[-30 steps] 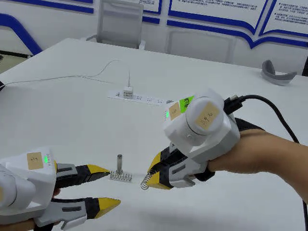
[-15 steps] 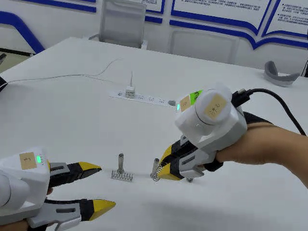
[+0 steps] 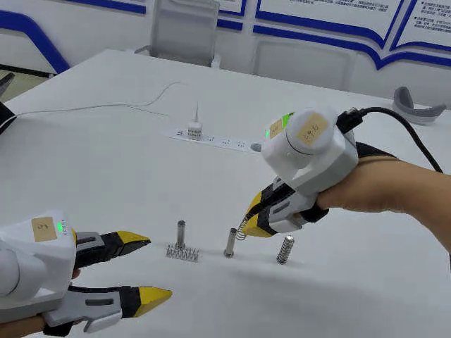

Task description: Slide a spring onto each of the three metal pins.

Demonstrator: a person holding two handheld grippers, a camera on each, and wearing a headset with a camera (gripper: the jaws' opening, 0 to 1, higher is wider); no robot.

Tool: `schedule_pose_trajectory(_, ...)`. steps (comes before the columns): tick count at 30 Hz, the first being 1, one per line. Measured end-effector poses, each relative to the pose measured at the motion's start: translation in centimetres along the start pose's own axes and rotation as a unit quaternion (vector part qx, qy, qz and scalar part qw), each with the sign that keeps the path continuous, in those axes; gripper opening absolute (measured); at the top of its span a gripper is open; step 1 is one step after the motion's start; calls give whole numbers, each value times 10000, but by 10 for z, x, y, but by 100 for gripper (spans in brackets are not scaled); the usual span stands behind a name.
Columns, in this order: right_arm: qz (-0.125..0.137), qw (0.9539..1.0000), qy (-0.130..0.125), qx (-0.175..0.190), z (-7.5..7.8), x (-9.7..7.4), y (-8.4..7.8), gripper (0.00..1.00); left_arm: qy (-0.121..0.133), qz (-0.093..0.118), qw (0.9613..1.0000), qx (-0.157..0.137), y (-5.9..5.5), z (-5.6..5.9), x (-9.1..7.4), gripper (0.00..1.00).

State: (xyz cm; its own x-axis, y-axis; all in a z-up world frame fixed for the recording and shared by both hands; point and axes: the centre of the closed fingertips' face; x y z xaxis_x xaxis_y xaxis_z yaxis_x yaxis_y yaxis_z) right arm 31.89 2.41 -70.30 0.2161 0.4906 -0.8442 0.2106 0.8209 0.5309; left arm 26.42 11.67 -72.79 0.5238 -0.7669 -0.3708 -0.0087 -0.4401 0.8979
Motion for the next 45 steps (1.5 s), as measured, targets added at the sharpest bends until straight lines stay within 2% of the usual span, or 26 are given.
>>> schedule_pose_trajectory(9,-97,9999,-6,73,12,11,1,12,-9,-8,10000,-34,-2,1,1,49)
schedule_pose_trajectory(19,-188,9997,51,146,17,22,1,12,-42,-21,10000,-50,-4,1,2,48)
schedule_pose_trajectory(30,-305,9994,107,156,17,30,-1,12,-53,-67,9999,-77,-9,1,1,47)
schedule_pose_trajectory(45,-609,9978,162,192,16,50,-13,12,-60,-79,9999,-99,-12,1,1,47)
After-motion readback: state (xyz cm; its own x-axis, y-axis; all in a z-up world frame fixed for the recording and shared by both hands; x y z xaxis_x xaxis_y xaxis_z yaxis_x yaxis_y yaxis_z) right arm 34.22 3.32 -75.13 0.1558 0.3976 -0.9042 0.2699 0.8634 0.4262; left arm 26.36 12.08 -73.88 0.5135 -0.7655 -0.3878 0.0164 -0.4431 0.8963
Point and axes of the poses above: the centre of the closed fingertips' face, and the gripper's own axes: x roughly forward along the fingers, z roughly to its right, y roughly out of its top, and after that the axes turned 9 degrees about x, right-handed
